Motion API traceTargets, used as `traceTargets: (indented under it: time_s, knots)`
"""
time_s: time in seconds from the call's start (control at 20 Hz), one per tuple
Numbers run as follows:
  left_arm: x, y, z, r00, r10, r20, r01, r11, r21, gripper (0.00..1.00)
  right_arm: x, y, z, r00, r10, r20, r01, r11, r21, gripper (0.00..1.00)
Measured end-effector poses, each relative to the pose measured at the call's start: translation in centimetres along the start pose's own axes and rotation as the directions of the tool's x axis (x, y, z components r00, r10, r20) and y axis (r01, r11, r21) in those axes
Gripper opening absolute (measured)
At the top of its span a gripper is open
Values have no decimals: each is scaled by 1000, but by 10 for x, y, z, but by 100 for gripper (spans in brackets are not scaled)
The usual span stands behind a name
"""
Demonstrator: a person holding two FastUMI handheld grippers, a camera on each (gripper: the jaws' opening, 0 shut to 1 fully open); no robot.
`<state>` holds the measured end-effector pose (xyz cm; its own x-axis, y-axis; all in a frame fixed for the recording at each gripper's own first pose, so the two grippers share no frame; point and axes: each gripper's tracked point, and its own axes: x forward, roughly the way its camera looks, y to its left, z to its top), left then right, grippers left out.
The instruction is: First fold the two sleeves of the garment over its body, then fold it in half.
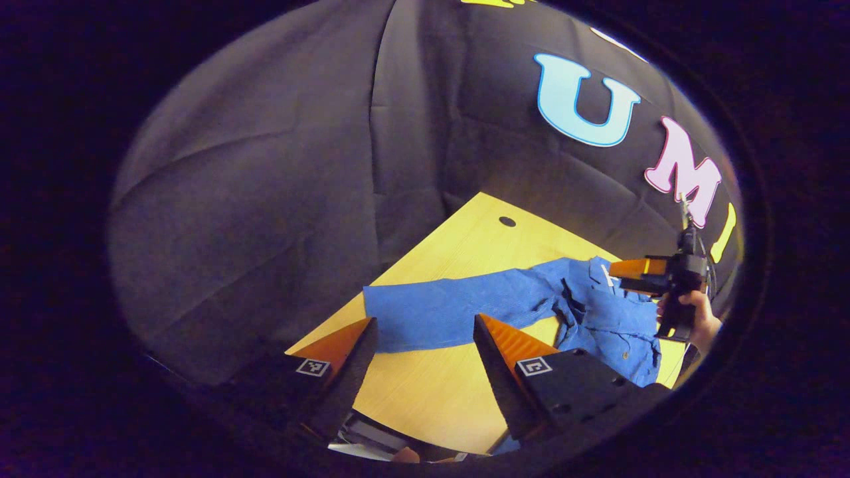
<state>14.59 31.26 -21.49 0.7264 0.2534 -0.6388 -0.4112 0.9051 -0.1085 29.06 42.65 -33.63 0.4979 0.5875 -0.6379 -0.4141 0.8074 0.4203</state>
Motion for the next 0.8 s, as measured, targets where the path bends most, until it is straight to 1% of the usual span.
traceTargets:
  time_s: [0.1, 0.15, 0.2, 0.25, 0.4, 0.45, 0.5, 0.55, 0.65, 0.7, 0.75, 0.8]
  knots:
    - [23, 3, -11, 995, 23, -96, -26, 999, -30, 85, -36, 1, 17, 999, 17, 49, -13, 997, -73, 97]
    - [35, 1, -12, 992, 21, -122, -27, 998, -49, 82, -53, 1, 23, 998, 21, 66, -13, 994, -112, 97]
    - [46, 0, -10, 990, 20, -142, -28, 998, -60, 84, -69, -1, 27, 996, 24, 83, -12, 989, -145, 97]
    - [51, 8, -9, 987, 33, -160, -42, 998, -55, 85, -84, -2, 29, 995, 27, 94, -11, 985, -171, 96]
    - [76, 25, -7, 964, 135, -229, -138, 990, 2, 85, -125, -5, 26, 994, 38, 104, -18, 981, -192, 97]
    - [83, 32, -6, 953, 161, -256, -164, 986, 9, 82, -136, -7, 25, 994, 41, 104, -21, 983, -185, 96]
    - [88, 34, -6, 943, 179, -279, -183, 983, 11, 82, -148, -8, 24, 994, 44, 105, -24, 984, -177, 97]
    - [93, 37, -6, 938, 183, -293, -190, 982, 5, 85, -159, -10, 24, 993, 41, 110, -22, 985, -173, 97]
    - [103, 35, -10, 930, 165, -329, -184, 983, -26, 85, -174, -17, 21, 993, 28, 114, -7, 984, -178, 96]
    - [107, 36, -11, 926, 148, -347, -174, 984, -45, 85, -180, -22, 16, 994, 20, 110, 0, 983, -183, 96]
    - [110, 36, -15, 921, 129, -367, -162, 985, -60, 87, -186, -27, 13, 995, 8, 103, 11, 983, -185, 96]
    - [114, 36, -17, 916, 117, -383, -156, 985, -71, 83, -192, -31, 10, 995, 0, 96, 17, 983, -182, 96]
